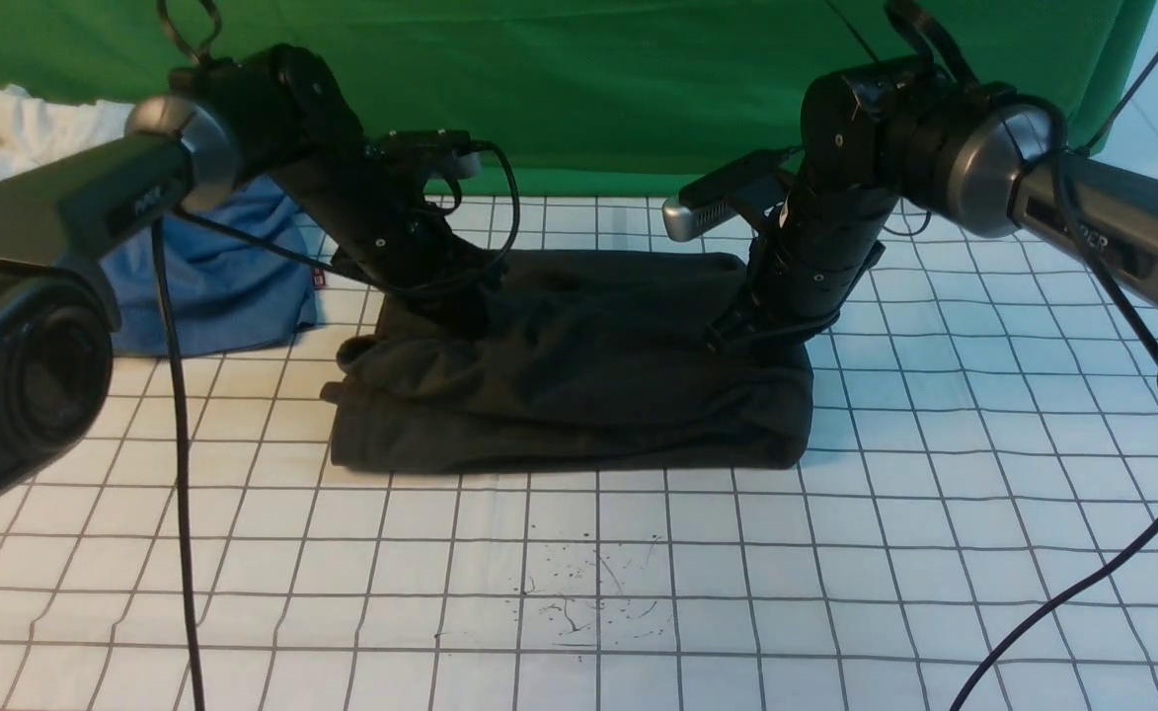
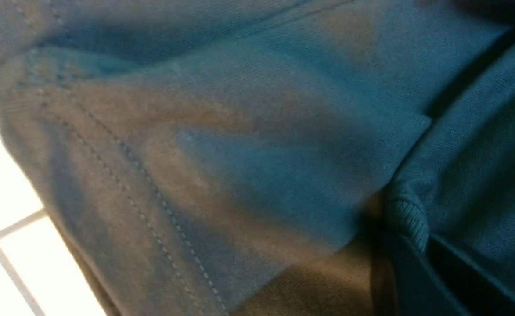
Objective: Fold a long-sleeved shirt over a white checkered tablecloth.
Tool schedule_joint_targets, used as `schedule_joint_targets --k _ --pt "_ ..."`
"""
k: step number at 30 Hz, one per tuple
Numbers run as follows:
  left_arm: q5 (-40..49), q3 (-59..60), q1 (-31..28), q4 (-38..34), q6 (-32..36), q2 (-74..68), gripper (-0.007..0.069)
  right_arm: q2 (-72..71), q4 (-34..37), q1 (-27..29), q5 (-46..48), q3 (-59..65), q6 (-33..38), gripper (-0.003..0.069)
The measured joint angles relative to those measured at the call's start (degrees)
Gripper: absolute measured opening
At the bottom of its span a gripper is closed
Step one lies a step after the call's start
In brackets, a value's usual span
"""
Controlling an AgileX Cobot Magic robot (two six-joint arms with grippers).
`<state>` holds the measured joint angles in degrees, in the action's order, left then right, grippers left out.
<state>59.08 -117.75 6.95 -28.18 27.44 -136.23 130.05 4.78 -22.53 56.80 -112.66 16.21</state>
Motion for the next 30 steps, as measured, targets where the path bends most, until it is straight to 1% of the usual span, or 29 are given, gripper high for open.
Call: schedule_joint_targets --k 5,14,18,21,24,27,29,30 --pt "-1.2 -0.1 -0.6 1.6 0.1 2.1 -0.0021 0.0 0.0 0.0 0.0 0.0 0.0 0.0012" --pt "-1.0 -4.8 -4.7 1.8 0.1 4.5 -0.0021 0.0 0.5 -0.1 -1.4 0.0 0.0 0.0012" --pt "-0.1 -4.8 -5.4 1.8 0.1 3.9 -0.0015 0.0 0.6 -0.1 -1.6 0.0 0.0 0.0012" --pt "-0.1 -4.8 -5.4 2.1 -0.1 2.5 0.0012 0.0 0.6 -0.1 -1.7 0.0 0.0 0.0012" --pt "0.4 -4.8 -5.7 3.1 -0.1 0.4 0.0128 0.0 0.6 -0.1 -1.7 0.0 0.0 0.0012" --pt "0.5 -4.8 -6.1 3.4 -0.1 -0.5 0.0265 0.0 0.6 -0.1 -1.6 0.0 0.0 0.0012" --pt "1.6 -5.3 -6.5 3.3 -0.4 -0.2 0.0367 0.0 0.5 -0.1 -1.5 0.0 0.0 0.0012" --pt "3.1 -6.1 -6.8 3.4 -0.5 0.4 0.0442 0.0 0.5 -0.1 -1.3 -0.1 0.0 0.0012"
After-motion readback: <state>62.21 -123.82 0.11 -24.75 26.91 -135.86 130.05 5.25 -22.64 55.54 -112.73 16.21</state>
